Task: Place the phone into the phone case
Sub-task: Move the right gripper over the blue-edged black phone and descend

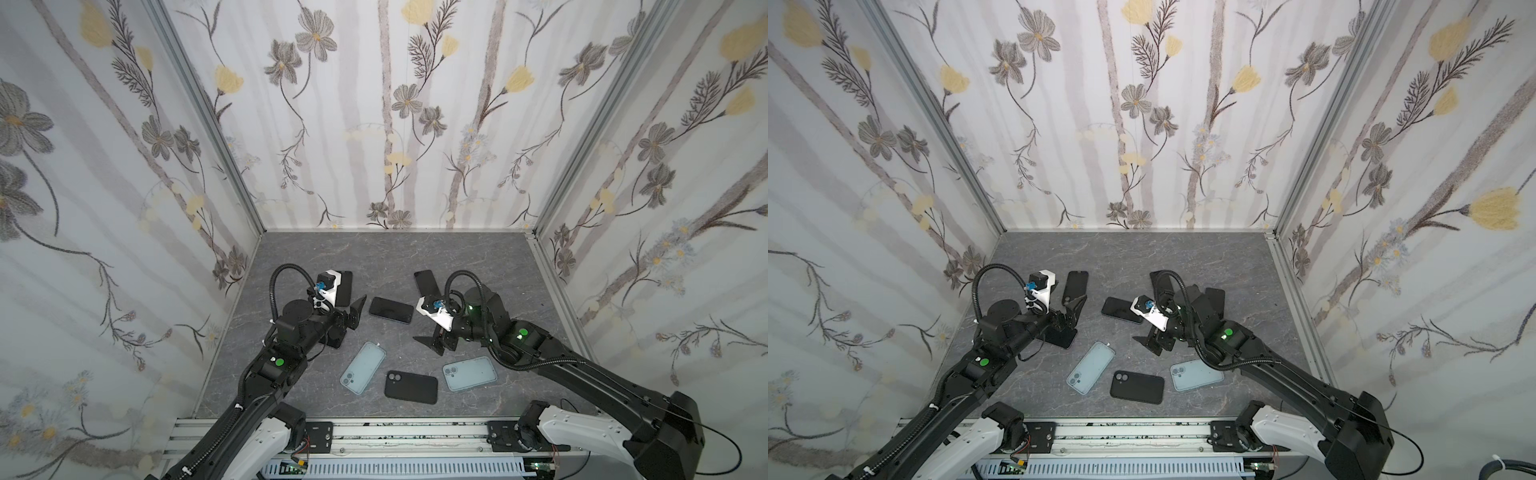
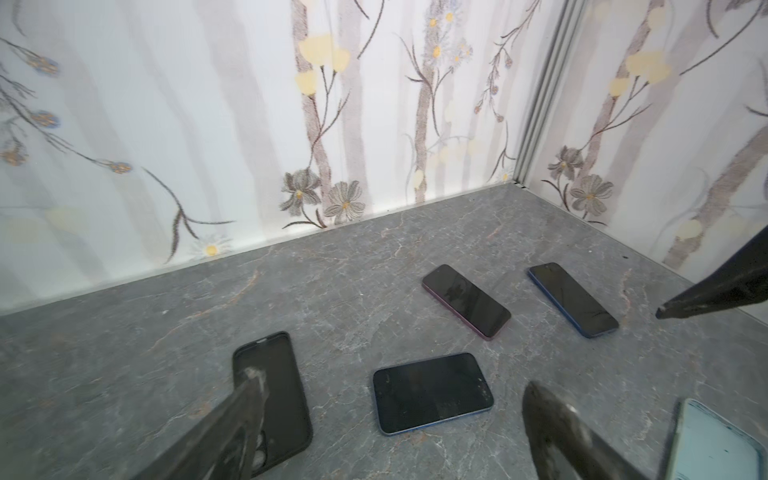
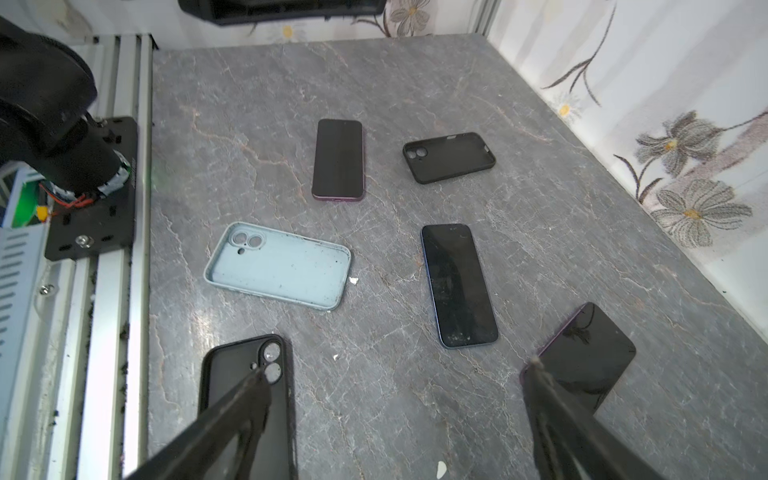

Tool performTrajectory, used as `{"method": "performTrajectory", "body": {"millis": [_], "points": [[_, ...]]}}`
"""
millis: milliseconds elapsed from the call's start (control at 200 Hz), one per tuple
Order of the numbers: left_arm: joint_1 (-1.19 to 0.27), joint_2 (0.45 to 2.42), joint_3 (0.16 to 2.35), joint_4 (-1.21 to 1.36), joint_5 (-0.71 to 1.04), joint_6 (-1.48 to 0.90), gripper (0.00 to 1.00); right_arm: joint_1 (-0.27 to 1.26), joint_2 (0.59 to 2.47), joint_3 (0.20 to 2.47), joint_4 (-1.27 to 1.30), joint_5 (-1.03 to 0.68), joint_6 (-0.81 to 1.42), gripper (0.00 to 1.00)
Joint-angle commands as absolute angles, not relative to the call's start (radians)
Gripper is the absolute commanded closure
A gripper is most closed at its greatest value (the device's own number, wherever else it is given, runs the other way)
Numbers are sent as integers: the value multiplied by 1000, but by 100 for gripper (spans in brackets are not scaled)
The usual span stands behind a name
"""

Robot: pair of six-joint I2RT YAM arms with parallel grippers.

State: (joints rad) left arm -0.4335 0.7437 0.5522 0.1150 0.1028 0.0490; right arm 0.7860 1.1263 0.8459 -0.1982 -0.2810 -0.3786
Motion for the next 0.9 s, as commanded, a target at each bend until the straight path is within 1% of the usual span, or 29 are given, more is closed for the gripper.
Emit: {"method": "performTrajectory", "body": {"millis": [0,95,165,330,475,505,894], "points": [[-435,730,549,135,-17,99,3,788,1214,893,-151,-257,-503,3],[-434,729,545,135,-60,110,3,787,1306,933,-127,-203,-539,0],[-435,732,543,139,-81,121,2,784,1368,965,-116,-184,-559,0],[-434,742,541,142,-143,117,2,764,1506,1060,-111,-201,-554,0],[-433,739,538,144,-175,121,2,756,1588,1124,-129,-200,-553,0],[-432,738,538,145,-179,122,3,753,1633,1138,-137,-203,-553,0],[-430,733,531,155,-221,132,2,711,1809,1280,-183,-235,-541,0]]}}
